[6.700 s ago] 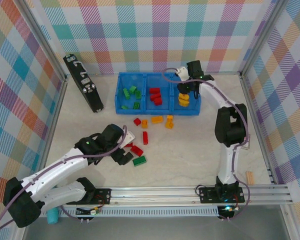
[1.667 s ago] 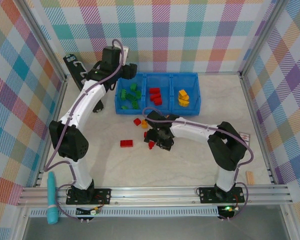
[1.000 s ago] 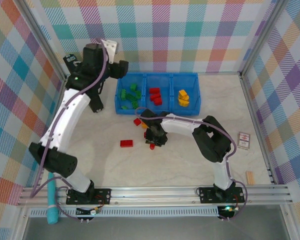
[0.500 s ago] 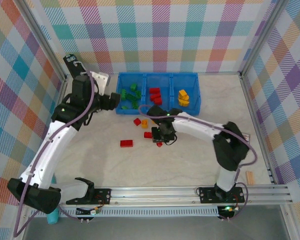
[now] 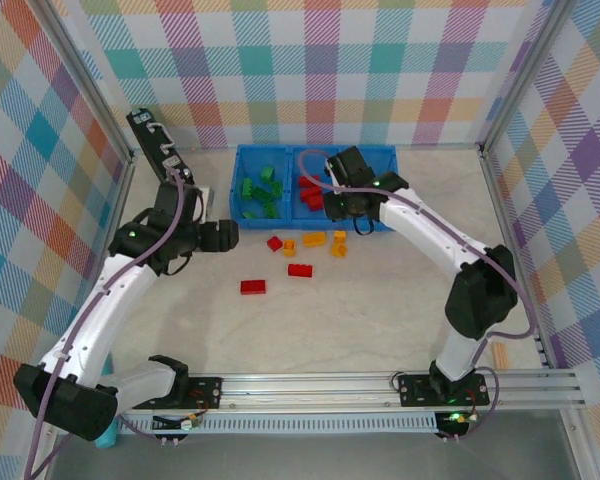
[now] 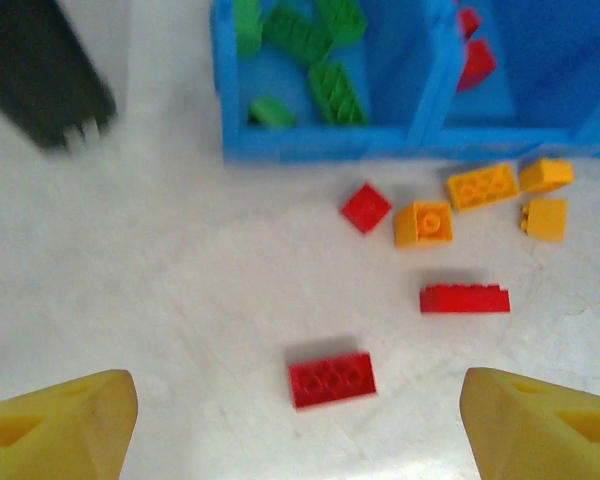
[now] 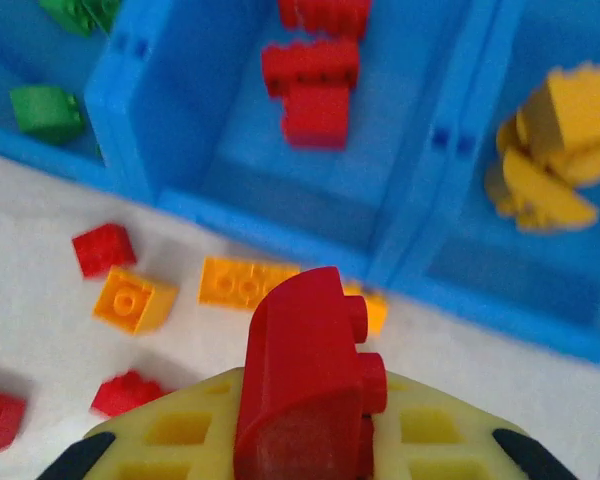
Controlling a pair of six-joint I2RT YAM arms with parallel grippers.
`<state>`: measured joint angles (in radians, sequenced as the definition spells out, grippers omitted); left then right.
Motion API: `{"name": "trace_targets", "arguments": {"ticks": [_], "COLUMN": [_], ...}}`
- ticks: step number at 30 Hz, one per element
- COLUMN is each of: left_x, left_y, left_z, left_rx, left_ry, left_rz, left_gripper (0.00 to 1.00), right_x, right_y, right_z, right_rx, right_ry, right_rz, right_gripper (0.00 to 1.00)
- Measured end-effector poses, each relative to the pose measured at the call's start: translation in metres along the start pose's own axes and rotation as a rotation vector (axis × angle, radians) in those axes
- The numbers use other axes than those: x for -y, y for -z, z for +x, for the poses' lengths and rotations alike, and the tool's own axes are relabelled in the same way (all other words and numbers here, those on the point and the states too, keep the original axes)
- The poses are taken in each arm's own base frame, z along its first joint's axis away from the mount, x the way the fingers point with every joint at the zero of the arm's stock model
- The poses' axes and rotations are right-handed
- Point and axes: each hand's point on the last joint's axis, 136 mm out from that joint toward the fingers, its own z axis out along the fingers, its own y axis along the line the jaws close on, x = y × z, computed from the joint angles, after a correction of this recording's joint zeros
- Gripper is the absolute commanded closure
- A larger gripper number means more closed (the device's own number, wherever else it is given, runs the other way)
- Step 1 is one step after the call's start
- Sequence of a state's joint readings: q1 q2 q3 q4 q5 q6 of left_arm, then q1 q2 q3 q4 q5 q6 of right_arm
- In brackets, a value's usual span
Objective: Sort the legos into containers by color
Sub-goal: Place the lego in the container.
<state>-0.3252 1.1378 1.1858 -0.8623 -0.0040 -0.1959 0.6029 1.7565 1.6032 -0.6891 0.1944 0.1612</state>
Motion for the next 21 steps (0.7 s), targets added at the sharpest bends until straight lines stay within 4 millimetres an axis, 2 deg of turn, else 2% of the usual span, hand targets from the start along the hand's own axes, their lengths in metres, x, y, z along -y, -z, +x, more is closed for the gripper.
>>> {"name": "trace_targets", "arguments": {"ticks": [5, 8, 14, 21], "left_x": [-0.006, -0.005, -0.004, 0.009], "left_y": [-0.037, -0.045, -0.053, -0.075], "left_z": [0.068, 0.089, 0.098, 0.11], "left_rx": [-0.196, -0.243, -0.248, -0.266], "left_ry": [0.276, 0.432, 0.773, 0.997], "left_rz": [-0.028, -0.063, -0.14, -0.227], "left_gripper": [0.14, 0.14, 0.18, 0.18], "right_x": [-0.01, -0.012, -0.007, 0.003], "right_y": [-0.036, -0.059, -0.091, -0.114], "right_z": [-0.029, -0.045, -0.058, -0.064], "right_rx": [0.059, 0.084, 0.09, 0.091], "right_ry": [0.188, 0.27, 0.351, 0.396], "right_rz": [-0.006, 0.004, 0.017, 0.034], "right_gripper": [0.79, 0.79, 0.77, 0.76]}}
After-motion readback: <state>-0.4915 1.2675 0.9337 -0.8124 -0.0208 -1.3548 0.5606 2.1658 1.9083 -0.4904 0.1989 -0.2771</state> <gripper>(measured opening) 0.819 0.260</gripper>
